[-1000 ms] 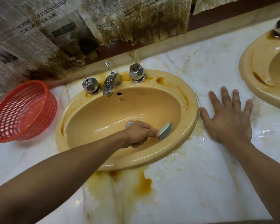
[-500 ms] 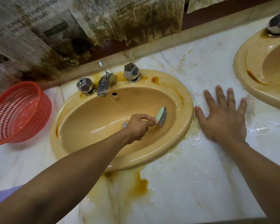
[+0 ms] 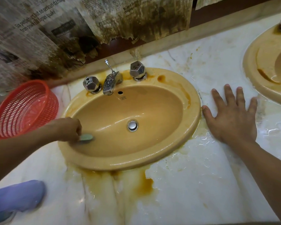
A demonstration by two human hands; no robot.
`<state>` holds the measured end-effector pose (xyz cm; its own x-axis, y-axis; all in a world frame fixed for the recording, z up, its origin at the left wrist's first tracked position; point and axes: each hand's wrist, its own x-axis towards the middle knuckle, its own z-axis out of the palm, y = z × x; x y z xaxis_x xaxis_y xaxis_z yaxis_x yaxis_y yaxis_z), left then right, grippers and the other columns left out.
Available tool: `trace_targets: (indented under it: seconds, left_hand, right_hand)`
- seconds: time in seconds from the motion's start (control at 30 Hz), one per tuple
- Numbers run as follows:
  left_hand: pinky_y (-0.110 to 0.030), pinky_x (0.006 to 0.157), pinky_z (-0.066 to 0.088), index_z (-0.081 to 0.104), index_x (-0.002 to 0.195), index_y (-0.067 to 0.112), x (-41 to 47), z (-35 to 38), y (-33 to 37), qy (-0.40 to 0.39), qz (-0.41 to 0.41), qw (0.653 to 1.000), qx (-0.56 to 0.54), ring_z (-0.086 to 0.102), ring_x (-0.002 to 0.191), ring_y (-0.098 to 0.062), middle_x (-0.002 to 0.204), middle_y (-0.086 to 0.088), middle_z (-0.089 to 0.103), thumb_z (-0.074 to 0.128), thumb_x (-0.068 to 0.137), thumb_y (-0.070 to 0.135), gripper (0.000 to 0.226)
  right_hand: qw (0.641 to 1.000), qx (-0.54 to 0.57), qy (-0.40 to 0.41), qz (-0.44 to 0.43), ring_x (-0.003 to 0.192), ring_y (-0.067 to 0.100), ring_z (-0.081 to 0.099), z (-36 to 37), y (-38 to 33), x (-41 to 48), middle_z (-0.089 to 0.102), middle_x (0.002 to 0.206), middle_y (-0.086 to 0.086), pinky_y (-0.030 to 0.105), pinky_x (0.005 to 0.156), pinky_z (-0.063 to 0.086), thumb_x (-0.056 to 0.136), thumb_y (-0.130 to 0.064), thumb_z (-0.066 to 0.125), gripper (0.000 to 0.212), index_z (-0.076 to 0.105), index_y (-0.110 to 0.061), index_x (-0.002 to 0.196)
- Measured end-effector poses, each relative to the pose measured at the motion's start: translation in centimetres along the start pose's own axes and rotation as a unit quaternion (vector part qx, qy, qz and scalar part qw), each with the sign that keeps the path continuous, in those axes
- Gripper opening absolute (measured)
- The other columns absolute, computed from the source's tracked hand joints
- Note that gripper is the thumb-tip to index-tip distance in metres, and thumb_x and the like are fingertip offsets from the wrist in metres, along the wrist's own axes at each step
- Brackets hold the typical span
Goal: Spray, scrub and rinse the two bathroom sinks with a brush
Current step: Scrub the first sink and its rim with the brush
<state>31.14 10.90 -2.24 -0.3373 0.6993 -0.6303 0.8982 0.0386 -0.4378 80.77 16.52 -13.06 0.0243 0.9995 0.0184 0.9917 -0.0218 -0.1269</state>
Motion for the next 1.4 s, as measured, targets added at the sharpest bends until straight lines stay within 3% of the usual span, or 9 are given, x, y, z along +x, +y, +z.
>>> trace_targets:
  seconds: [0.13,0.3,0.47,0.53,0.73,0.9,1.23,1.33,1.4]
  left_hand:
    - [-0.032,0.059,0.049,0.063,0.116,0.032,0.6,-0.5,-0.2,0.202,0.000,0.965,0.168,0.069,0.083,-0.021,0.092,0.004,0.066,0.046,0.101,0.031,0.023]
    - [-0.031,0.073,0.056,0.066,0.117,0.036,1.1,-0.2,1.3,0.081,0.050,0.986,0.135,0.065,0.090,-0.016,0.105,0.008,0.066,0.048,0.099,0.038,0.025]
    - [-0.029,0.055,0.049,0.062,0.115,0.033,3.9,-3.0,2.8,0.289,0.047,0.941,0.168,0.067,0.071,-0.023,0.086,0.004,0.069,0.042,0.105,0.044,0.025]
    - [-0.033,0.058,0.054,0.061,0.115,0.030,4.3,-2.3,4.1,0.278,0.051,0.947,0.150,0.068,0.073,-0.025,0.087,0.002,0.070,0.048,0.103,0.039,0.020]
    - [-0.031,0.083,0.051,0.069,0.116,0.038,4.0,0.6,7.0,0.025,0.107,0.994,0.020,0.061,0.107,-0.019,0.116,0.003,0.064,0.061,0.092,0.040,0.025]
    - [-0.032,0.065,0.058,0.070,0.106,0.029,5.2,-1.7,4.8,0.173,0.014,0.981,0.091,0.063,0.075,-0.017,0.084,0.006,0.063,0.052,0.097,0.031,0.020]
    - [-0.029,0.093,0.047,0.069,0.125,0.034,-0.4,2.9,7.3,-0.004,0.090,0.986,-0.142,0.059,0.116,-0.017,0.127,0.002,0.064,0.063,0.094,0.040,0.032]
    - [-0.026,0.080,0.051,0.061,0.138,0.025,-2.4,2.4,6.7,0.047,0.050,0.948,-0.309,0.066,0.098,-0.013,0.112,0.000,0.073,0.066,0.094,0.027,0.044]
    - [-0.025,0.060,0.050,0.062,0.135,0.018,-4.1,2.1,7.1,0.105,0.022,0.877,-0.468,0.065,0.069,-0.009,0.084,0.004,0.074,0.066,0.094,0.016,0.042]
  right_hand:
    - [1.000,0.001,0.000,-0.003,0.158,0.030,-0.001,-0.1,0.0,0.0,0.007,0.172,0.002,0.061,0.123,0.001,0.097,-0.071,0.006,0.075,0.014,-0.035,0.162]
    - [1.000,0.000,0.000,-0.001,0.158,0.029,-0.001,0.1,0.0,0.0,0.007,0.172,0.001,0.061,0.124,0.002,0.098,-0.071,0.008,0.074,0.014,-0.035,0.162]
    - [1.000,-0.004,0.001,-0.001,0.158,0.028,-0.002,0.1,0.1,0.0,0.005,0.172,0.001,0.061,0.124,0.001,0.097,-0.071,0.005,0.075,0.012,-0.035,0.162]
    - [1.000,-0.004,-0.002,-0.001,0.158,0.028,-0.002,0.1,0.1,0.0,0.005,0.172,0.001,0.061,0.124,0.001,0.097,-0.071,0.005,0.075,0.012,-0.035,0.163]
    - [1.000,-0.011,-0.005,-0.001,0.158,0.029,-0.003,0.1,0.1,0.1,0.003,0.172,0.001,0.060,0.124,0.000,0.097,-0.071,0.005,0.075,0.011,-0.035,0.163]
    - [1.000,-0.009,-0.008,0.000,0.158,0.029,-0.003,0.2,0.1,0.1,0.003,0.172,0.000,0.060,0.124,0.000,0.097,-0.071,0.004,0.075,0.011,-0.036,0.163]
    - [0.999,0.026,-0.036,-0.009,0.158,0.026,0.002,-0.8,0.2,-0.2,0.011,0.171,-0.002,0.058,0.124,0.000,0.098,-0.072,0.011,0.072,0.019,-0.038,0.161]
    - [0.997,0.064,-0.042,0.006,0.155,0.025,0.017,-2.2,0.1,0.0,0.027,0.167,-0.003,0.054,0.123,0.008,0.100,-0.067,0.029,0.063,0.037,-0.038,0.155]
    - [0.984,0.170,-0.045,0.018,0.140,0.030,0.043,-4.3,-1.0,0.8,0.055,0.149,0.002,0.050,0.115,0.029,0.097,-0.054,0.041,0.052,0.062,-0.030,0.138]
